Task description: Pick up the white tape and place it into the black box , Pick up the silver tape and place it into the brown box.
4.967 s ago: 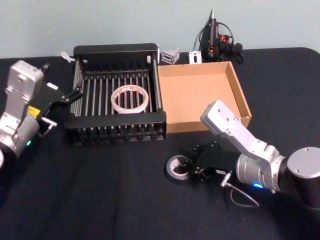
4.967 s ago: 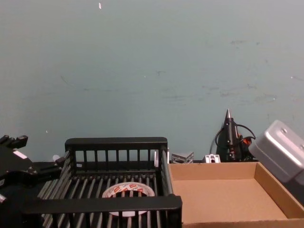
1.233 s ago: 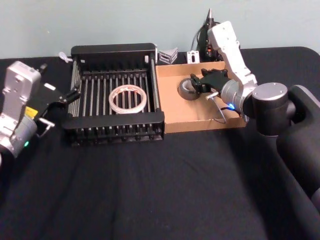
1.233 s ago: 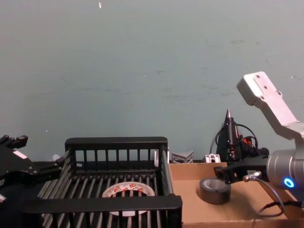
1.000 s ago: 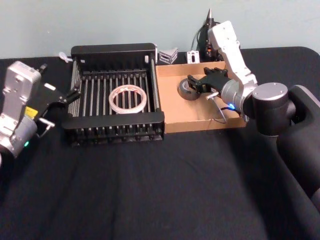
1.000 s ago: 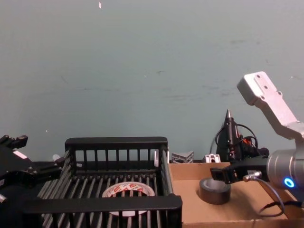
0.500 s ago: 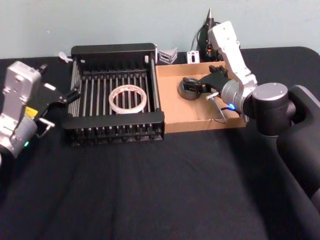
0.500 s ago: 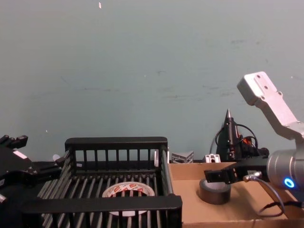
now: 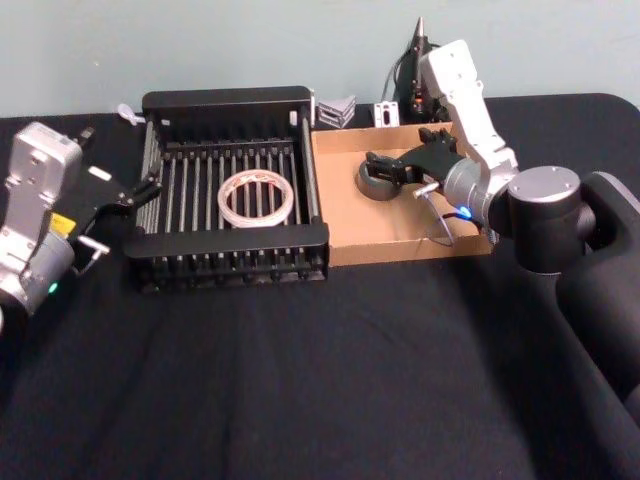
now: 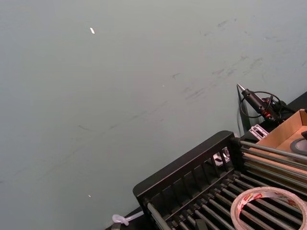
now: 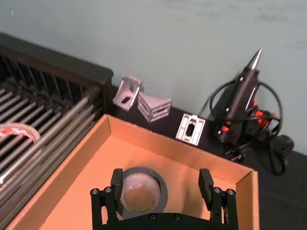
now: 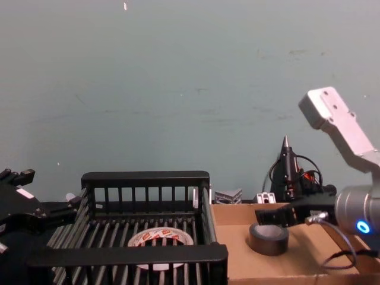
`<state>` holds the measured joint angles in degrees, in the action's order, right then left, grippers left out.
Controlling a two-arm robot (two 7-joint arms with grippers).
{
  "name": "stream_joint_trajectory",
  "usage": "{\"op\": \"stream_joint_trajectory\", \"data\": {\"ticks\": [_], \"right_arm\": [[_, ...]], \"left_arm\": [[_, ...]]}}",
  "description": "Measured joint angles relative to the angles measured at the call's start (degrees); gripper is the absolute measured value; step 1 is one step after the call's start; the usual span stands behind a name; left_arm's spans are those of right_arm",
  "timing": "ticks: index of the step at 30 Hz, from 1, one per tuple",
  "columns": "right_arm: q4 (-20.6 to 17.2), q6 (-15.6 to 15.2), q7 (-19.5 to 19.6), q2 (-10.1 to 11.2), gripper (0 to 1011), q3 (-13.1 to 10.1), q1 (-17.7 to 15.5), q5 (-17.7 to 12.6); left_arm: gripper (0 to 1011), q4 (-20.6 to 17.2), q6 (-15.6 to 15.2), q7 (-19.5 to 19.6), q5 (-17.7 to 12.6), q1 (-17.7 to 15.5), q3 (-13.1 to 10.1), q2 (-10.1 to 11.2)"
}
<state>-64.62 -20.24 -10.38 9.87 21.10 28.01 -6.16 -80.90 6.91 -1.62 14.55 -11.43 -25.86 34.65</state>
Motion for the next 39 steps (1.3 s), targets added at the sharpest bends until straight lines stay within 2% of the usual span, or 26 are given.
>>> {"op": "stream_joint_trajectory", "data": {"ticks": [7, 10, 14, 17, 18, 20, 21, 24, 28, 33, 39], "right_arm": [[-6.21, 2.04, 0.51, 0.39, 1003, -2.82, -3.56, -0.37], [-11.13, 4.64, 1.15, 0.92, 1002, -4.91, -7.1, -0.88], [-14.81, 7.93, 1.4, 1.41, 1003, -6.58, -10.43, -1.25], [-17.93, 12.66, 1.46, 2.02, 1003, -8.01, -14.06, -1.3], [-19.18, 15.19, 1.41, 2.28, 1002, -8.55, -15.74, -1.3], [-20.18, 17.6, 1.22, 2.52, 1002, -9.06, -17.38, -1.29], [-21.03, 19.89, 0.97, 2.73, 1003, -9.47, -18.96, -1.19], [-21.98, 23.46, 0.44, 2.97, 1002, -10.08, -21.36, -0.89], [-22.42, 26.24, -0.08, 2.99, 1002, -10.52, -23.52, -0.34], [-22.24, 27.02, -0.25, 2.57, 1003, -10.85, -24.77, 0.43], [-22.14, 27.03, -0.25, 2.54, 1002, -10.87, -24.8, 0.53]], "left_arm": [[1001, 0.0, 0.0, 0.0, 0.0, 0.0, 0.0, 0.0], [1001, 0.0, 0.0, 0.0, 0.0, 0.0, 0.0, 0.0], [1001, 0.0, 0.0, 0.0, 0.0, 0.0, 0.0, 0.0], [1001, 0.0, 0.0, 0.0, 0.0, 0.0, 0.0, 0.0], [1001, 0.0, 0.0, 0.0, 0.0, 0.0, 0.0, 0.0], [1001, 0.0, 0.0, 0.0, 0.0, 0.0, 0.0, 0.0], [1001, 0.0, 0.0, 0.0, 0.0, 0.0, 0.0, 0.0], [1001, 0.0, 0.0, 0.0, 0.0, 0.0, 0.0, 0.0], [1001, 0.0, 0.0, 0.0, 0.0, 0.0, 0.0, 0.0], [1001, 0.0, 0.0, 0.0, 0.0, 0.0, 0.0, 0.0], [1002, 0.0, 0.0, 0.0, 0.0, 0.0, 0.0, 0.0]]}}
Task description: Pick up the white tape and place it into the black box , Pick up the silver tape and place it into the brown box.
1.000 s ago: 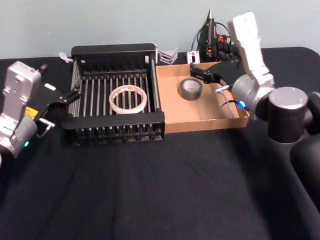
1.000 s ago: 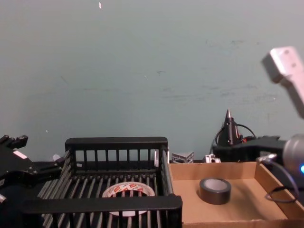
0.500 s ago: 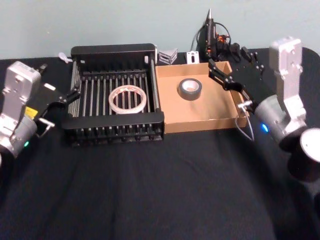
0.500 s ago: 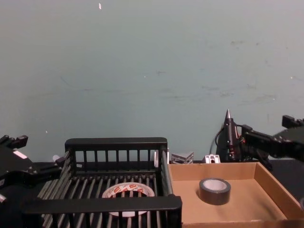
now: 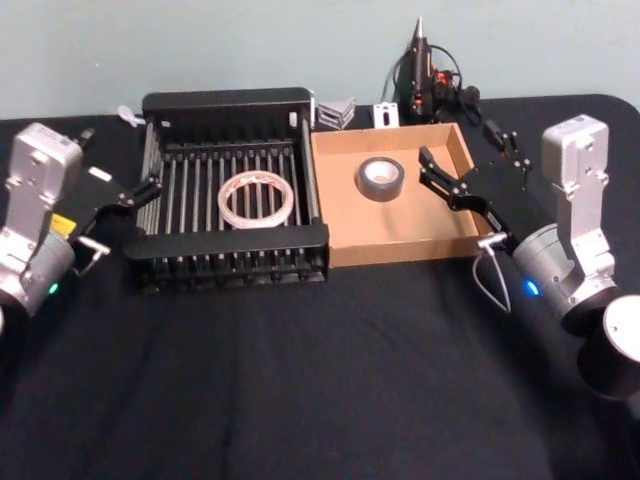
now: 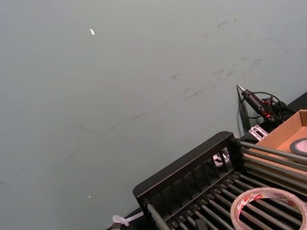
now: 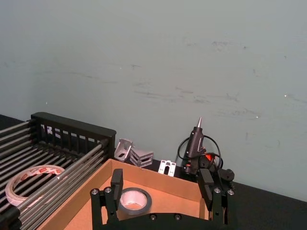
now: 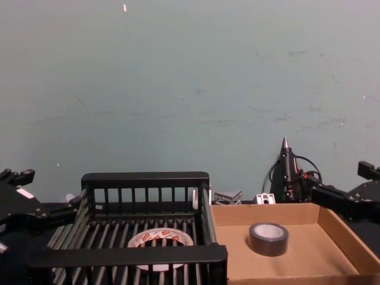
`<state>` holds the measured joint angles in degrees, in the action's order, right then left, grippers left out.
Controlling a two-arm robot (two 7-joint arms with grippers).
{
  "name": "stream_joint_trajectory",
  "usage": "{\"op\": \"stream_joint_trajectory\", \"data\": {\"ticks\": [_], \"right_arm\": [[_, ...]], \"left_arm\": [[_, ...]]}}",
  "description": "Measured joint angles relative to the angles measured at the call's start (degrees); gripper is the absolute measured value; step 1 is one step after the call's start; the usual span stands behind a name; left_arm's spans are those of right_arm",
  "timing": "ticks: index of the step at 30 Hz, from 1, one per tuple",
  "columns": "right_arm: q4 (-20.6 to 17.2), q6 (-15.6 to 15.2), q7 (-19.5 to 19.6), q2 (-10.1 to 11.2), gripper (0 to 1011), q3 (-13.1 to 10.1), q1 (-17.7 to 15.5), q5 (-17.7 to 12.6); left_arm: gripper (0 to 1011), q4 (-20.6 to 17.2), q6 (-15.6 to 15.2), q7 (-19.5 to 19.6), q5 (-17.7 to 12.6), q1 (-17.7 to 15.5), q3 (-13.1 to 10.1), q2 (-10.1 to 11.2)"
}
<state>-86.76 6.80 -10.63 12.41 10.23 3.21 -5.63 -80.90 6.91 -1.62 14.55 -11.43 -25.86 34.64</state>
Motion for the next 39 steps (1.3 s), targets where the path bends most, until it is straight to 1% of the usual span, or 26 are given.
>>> {"op": "stream_joint_trajectory", "data": {"ticks": [39], "right_arm": [[0.0, -0.15, -0.05, 0.1, 1003, 0.11, 0.28, -0.25]], "left_arm": [[1001, 0.0, 0.0, 0.0, 0.0, 0.0, 0.0, 0.0]]}}
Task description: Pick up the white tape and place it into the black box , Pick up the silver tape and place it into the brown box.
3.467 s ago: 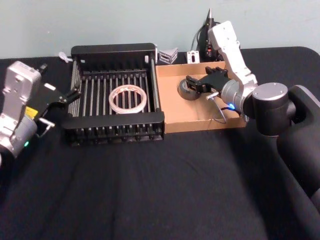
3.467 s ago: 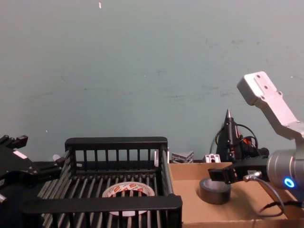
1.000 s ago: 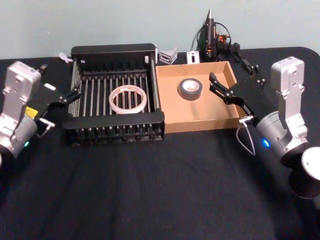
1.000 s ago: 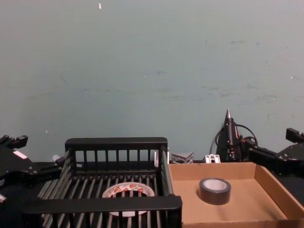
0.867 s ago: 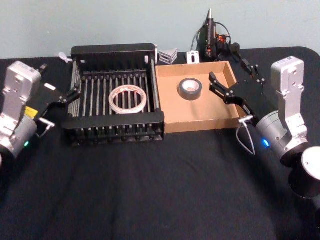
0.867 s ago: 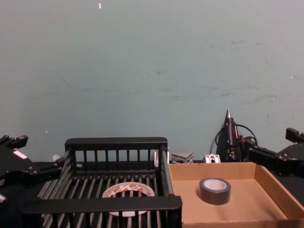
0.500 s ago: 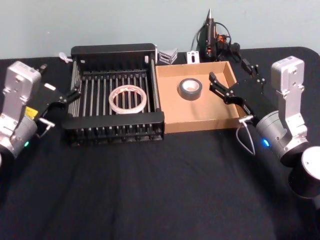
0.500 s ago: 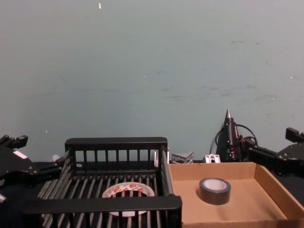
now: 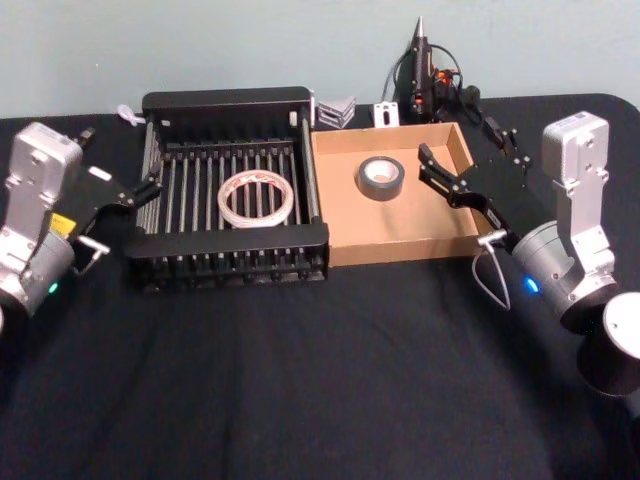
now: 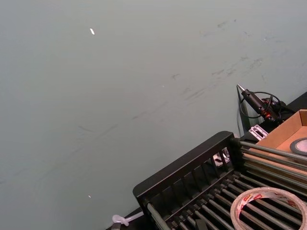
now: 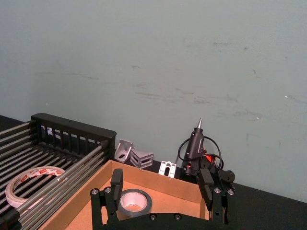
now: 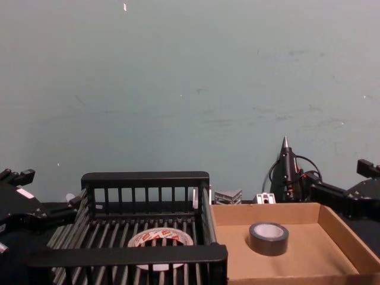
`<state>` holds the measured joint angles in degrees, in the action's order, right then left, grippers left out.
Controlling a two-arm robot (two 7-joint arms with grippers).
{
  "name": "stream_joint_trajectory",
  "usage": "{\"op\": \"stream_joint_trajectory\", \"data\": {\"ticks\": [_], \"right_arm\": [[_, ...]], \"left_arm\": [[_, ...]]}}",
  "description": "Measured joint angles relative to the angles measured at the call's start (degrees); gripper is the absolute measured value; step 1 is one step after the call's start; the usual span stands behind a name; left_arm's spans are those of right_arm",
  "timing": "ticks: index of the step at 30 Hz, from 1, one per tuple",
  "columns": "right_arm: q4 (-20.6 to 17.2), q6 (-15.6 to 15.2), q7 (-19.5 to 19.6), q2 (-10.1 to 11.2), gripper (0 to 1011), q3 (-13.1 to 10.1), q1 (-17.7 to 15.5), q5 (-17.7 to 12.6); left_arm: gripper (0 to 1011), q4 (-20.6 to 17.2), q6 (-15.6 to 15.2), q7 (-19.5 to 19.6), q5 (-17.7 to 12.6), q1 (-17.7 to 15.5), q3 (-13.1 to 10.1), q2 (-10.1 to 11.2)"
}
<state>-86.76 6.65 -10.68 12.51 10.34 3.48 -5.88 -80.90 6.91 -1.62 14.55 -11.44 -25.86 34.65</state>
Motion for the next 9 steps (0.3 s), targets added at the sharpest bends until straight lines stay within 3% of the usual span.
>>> {"op": "stream_joint_trajectory", "data": {"ticks": [9], "right_arm": [[0.0, 0.0, 0.0, 0.0, 1003, 0.0, 0.0, 0.0]], "left_arm": [[1001, 0.0, 0.0, 0.0, 0.0, 0.0, 0.0, 0.0]]}}
